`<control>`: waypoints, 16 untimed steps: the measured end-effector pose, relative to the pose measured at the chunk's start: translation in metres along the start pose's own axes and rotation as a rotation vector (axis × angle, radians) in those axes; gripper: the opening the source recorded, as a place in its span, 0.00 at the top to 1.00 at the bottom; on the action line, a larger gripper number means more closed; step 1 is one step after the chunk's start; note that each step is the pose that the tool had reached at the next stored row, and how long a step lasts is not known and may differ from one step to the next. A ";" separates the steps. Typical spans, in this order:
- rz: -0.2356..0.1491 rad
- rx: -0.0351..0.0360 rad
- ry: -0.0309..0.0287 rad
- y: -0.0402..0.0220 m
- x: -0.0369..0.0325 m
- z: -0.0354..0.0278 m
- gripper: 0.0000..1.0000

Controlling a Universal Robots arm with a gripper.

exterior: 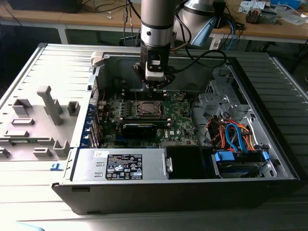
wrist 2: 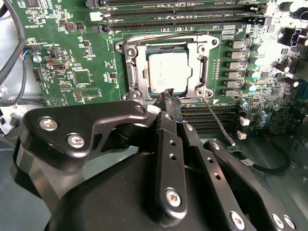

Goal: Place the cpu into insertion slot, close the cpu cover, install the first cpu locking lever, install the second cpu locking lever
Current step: 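Install the first cpu locking lever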

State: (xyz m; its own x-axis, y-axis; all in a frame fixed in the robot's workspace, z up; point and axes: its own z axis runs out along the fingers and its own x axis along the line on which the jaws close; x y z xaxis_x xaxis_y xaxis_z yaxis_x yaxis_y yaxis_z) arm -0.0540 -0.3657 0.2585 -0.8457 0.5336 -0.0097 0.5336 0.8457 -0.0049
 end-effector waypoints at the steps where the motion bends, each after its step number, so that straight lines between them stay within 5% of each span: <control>1: -0.001 0.0000 0.0000 0.0000 0.0000 0.0000 0.89; 16: -0.010 -0.0001 -0.0001 0.0000 0.0000 0.0000 0.89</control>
State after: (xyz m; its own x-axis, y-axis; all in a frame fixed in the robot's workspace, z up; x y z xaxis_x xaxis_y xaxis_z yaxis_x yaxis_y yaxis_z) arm -0.0540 -0.3657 0.2585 -0.8510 0.5251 -0.0097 0.5252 0.8510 -0.0049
